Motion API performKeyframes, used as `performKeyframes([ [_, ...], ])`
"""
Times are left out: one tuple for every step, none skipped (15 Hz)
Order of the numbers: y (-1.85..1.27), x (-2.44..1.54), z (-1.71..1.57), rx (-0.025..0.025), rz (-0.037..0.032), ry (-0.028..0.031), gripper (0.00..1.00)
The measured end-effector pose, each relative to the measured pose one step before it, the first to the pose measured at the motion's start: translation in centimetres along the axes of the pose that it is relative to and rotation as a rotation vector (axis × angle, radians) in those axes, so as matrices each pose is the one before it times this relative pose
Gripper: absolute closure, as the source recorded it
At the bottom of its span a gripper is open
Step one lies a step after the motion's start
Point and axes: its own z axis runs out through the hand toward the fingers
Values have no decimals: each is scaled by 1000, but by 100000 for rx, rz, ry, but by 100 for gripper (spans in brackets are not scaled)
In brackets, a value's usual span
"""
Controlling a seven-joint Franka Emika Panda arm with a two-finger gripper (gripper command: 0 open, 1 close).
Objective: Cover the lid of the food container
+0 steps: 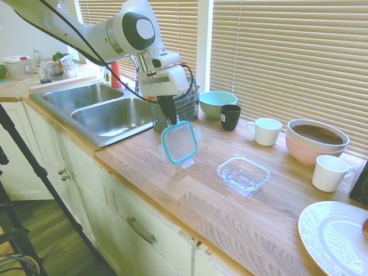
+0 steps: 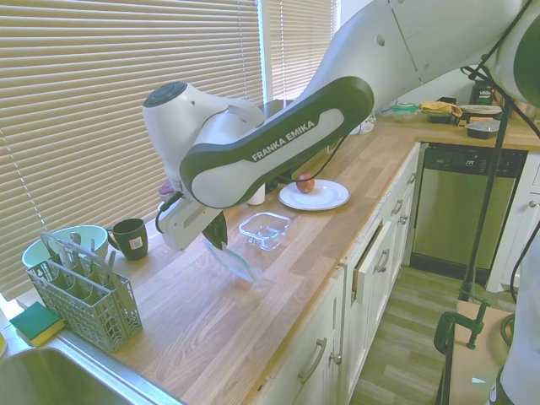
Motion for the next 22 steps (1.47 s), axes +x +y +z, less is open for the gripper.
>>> performKeyframes([
  [590, 537, -299, 492, -181, -39, 100],
  [653, 758, -198, 940, -323, -441, 100],
  [5, 20, 1, 56, -35, 27, 100],
  [-7, 36, -13, 219, 8, 99, 100],
  [58, 172, 12, 366, 293, 188, 100],
  [156, 338, 58, 445, 507, 257, 100],
  [284, 578, 115, 630, 650, 392, 100],
  [420, 666, 200, 140, 591, 164, 100],
  [470, 705, 258, 351, 534, -65, 100],
  [624, 845, 352, 343, 772, -486, 100],
  [633, 808, 368, 408, 810, -306, 100],
  [677, 739, 424, 213, 901, -384, 100],
  [698, 805, 400, 252, 1212, -459, 100],
  [705, 830, 329, 146, 1117, -443, 100],
  [712, 935, 251, 804, 873, -677, 100],
  [715, 921, 211, 743, 777, -618, 100],
  [622, 778, 170, 548, 687, -393, 100],
  [534, 672, 128, 486, 540, -156, 100],
  [355, 465, 87, 225, 32, -31, 100],
  [214, 367, 80, 205, -39, -58, 100],
  [69, 332, 67, 342, 122, -157, 100],
  [-49, 312, 2, 360, -77, -85, 100],
])
